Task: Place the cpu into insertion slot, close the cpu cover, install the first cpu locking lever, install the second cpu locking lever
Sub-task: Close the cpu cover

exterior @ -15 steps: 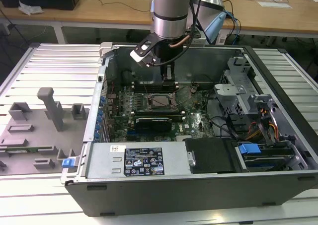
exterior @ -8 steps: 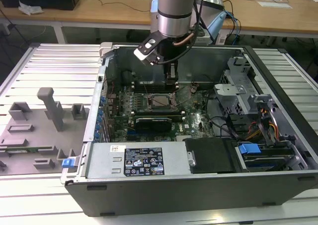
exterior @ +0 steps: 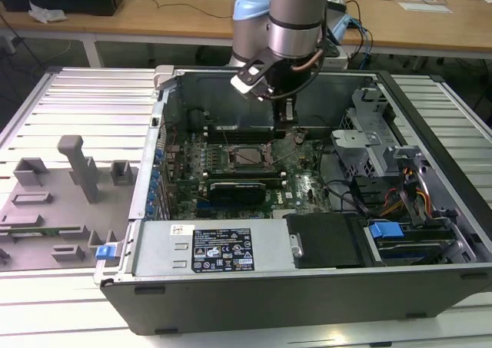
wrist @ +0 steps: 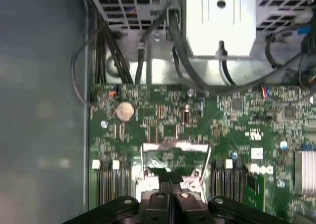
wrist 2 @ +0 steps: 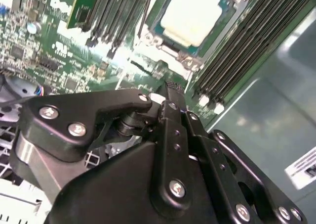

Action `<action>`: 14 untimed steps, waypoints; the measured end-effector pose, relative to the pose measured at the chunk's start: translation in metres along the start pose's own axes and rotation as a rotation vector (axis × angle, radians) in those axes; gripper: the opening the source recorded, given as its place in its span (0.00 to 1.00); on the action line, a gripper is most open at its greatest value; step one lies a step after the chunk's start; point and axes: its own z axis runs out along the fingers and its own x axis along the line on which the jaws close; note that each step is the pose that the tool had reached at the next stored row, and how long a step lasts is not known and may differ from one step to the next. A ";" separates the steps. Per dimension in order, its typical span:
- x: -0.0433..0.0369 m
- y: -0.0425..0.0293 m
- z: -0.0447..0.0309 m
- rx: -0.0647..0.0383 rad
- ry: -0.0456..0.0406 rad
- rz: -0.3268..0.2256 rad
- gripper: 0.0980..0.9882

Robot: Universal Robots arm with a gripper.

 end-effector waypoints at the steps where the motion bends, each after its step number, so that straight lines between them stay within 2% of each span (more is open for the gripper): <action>1: 0.0000 0.0058 0.0002 0.000 0.0000 0.000 0.01; 3: -0.0001 0.0126 0.0002 0.001 -0.0003 0.000 0.01; 6: 0.0000 0.0139 -0.0007 0.001 0.0002 0.000 0.01; 8: -0.0001 0.0175 -0.0007 0.001 -0.0001 0.000 0.01; 10: -0.0001 0.0259 -0.0004 0.002 -0.0001 0.000 0.01; 14: -0.0001 0.0384 0.0001 0.003 0.0000 0.000 0.01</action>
